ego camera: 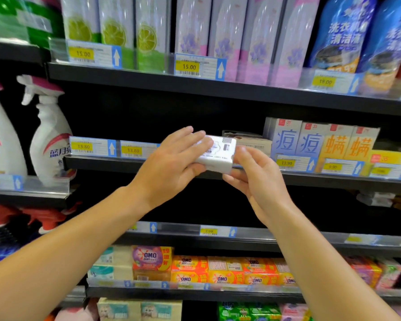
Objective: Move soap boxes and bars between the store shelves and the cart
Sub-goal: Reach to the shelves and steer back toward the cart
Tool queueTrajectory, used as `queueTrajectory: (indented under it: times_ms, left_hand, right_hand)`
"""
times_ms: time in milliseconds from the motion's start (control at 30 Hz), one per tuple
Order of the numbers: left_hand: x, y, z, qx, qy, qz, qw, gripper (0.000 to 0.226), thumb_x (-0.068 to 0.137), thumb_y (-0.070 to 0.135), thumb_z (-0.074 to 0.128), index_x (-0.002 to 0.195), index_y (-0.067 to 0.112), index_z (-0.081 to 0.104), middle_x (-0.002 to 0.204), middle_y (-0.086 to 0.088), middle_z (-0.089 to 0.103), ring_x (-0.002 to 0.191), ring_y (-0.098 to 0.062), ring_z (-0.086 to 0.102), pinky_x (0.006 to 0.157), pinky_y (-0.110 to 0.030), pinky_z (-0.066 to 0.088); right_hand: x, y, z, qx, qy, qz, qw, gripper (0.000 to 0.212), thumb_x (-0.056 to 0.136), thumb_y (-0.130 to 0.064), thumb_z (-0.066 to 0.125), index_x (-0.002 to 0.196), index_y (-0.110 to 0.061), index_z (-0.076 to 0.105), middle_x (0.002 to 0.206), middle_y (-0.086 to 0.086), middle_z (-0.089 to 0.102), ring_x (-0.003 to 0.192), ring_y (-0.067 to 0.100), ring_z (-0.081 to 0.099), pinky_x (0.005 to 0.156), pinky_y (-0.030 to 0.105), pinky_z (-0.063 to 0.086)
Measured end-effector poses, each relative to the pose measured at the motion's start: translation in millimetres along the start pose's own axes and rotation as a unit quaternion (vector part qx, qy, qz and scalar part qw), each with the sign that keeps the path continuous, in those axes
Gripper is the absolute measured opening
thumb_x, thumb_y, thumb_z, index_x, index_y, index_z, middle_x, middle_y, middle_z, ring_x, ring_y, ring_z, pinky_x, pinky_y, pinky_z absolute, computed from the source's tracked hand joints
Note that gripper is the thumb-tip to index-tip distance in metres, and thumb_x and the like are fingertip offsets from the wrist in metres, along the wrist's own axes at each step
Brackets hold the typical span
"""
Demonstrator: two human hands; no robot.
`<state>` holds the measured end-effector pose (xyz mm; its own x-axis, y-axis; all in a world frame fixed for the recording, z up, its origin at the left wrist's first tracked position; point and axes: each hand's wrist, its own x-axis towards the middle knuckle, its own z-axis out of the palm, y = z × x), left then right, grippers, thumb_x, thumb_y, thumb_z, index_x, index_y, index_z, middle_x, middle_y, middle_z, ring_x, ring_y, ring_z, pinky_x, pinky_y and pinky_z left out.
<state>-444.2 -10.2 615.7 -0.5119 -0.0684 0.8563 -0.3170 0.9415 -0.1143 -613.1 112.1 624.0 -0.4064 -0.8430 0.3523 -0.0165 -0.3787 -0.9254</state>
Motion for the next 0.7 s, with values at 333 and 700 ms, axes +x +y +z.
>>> queueTrajectory:
  times_ms: [333,700]
  left_hand:
    - [68.6,-22.7,-19.3,0.004,-0.211,-0.214,0.954,0.034,0.100,0.042,0.045,0.127,0.028,0.059,0.103,-0.001,0.067,0.095,-0.022,0.061,0.084,-0.045,0.052]
    - [82.3,-30.7,9.9,0.010,-0.316,-0.221,0.923,0.030,0.102,0.042,0.043,0.125,0.031,0.060,0.112,-0.001,0.065,0.095,-0.018,0.061,0.087,-0.042,0.054]
  right_hand:
    - [-7.0,49.6,-19.4,-0.655,-0.029,-0.187,0.732,0.082,0.088,-0.050,0.065,0.155,-0.026,0.024,0.162,-0.004,0.014,0.151,0.021,0.001,0.125,0.039,0.010]
    - [-7.1,64.3,-20.2,-0.632,-0.006,-0.178,0.754,0.081,0.089,-0.044,0.066,0.156,-0.029,0.022,0.164,-0.005,0.011,0.151,0.018,-0.007,0.121,0.035,0.003]
